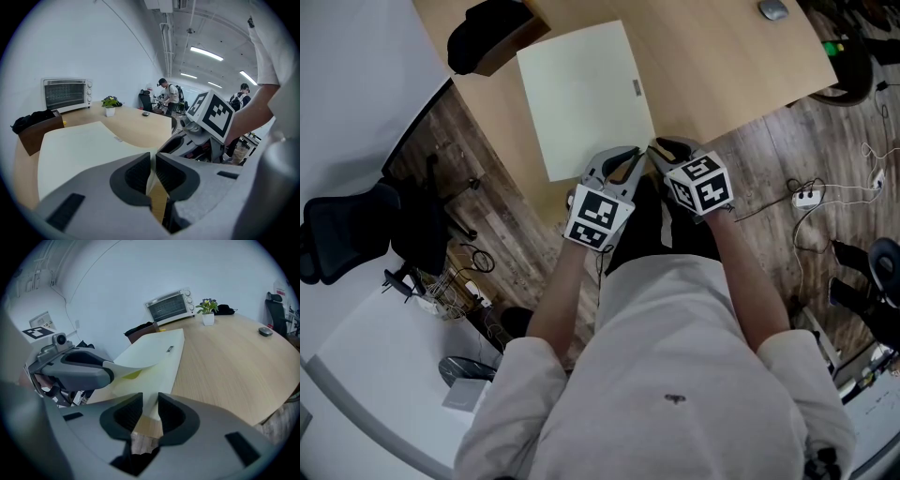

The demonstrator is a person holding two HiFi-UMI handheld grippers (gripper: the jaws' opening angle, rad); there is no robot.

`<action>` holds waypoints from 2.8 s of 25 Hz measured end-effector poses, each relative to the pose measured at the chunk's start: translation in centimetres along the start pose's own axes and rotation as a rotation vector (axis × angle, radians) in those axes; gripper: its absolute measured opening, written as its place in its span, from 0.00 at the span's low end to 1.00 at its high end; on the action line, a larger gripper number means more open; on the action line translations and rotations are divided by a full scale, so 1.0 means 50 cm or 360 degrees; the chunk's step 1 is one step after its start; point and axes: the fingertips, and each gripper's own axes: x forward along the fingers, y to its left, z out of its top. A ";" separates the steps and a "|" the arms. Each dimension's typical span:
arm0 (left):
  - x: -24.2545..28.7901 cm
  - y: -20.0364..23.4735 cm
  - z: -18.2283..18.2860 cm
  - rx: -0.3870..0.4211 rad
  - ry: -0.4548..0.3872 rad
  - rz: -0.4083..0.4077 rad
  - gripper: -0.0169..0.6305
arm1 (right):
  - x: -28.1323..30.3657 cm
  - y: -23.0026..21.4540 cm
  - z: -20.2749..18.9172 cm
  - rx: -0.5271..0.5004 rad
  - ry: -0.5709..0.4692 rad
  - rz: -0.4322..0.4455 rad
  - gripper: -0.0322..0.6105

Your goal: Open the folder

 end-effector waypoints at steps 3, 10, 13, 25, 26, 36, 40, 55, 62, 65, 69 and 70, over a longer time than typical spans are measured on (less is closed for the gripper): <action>-0.002 0.001 0.000 0.0000 -0.0005 0.0010 0.08 | 0.001 0.000 -0.001 -0.0010 0.0004 0.0000 0.20; -0.014 -0.001 0.013 0.0018 -0.0032 0.0035 0.08 | -0.002 -0.003 -0.003 -0.0025 0.0006 -0.0005 0.20; -0.022 -0.002 0.021 0.0012 -0.0050 0.0044 0.08 | -0.005 -0.004 -0.005 -0.0034 0.0002 -0.0011 0.20; -0.080 0.010 0.070 -0.0050 -0.0203 0.0140 0.07 | -0.008 -0.008 -0.004 -0.0089 -0.0008 -0.0036 0.19; -0.087 0.011 0.074 -0.0056 -0.0219 0.0154 0.06 | -0.008 -0.009 -0.004 -0.0094 -0.0009 -0.0042 0.19; -0.146 0.029 0.085 -0.0115 -0.0326 0.0292 0.05 | -0.009 -0.020 -0.003 -0.0112 -0.0012 -0.0077 0.18; -0.173 0.034 0.095 -0.0131 -0.0375 0.0348 0.05 | -0.010 -0.025 -0.001 -0.0119 -0.0004 -0.0101 0.17; -0.285 0.058 0.124 -0.0199 -0.0535 0.0557 0.04 | -0.017 -0.061 0.014 -0.0125 -0.0003 -0.0211 0.15; -0.325 0.069 0.116 -0.0244 -0.0582 0.0638 0.04 | -0.016 -0.067 0.016 -0.0103 0.0005 -0.0241 0.14; -0.341 0.073 0.113 -0.0264 -0.0602 0.0665 0.04 | -0.015 -0.070 0.017 -0.0091 0.0020 -0.0262 0.14; -0.366 0.081 0.108 -0.0293 -0.0643 0.0717 0.04 | -0.014 -0.074 0.021 -0.0067 0.0041 -0.0273 0.14; -0.373 0.083 0.107 -0.0301 -0.0659 0.0735 0.04 | -0.013 -0.075 0.022 -0.0062 0.0046 -0.0277 0.14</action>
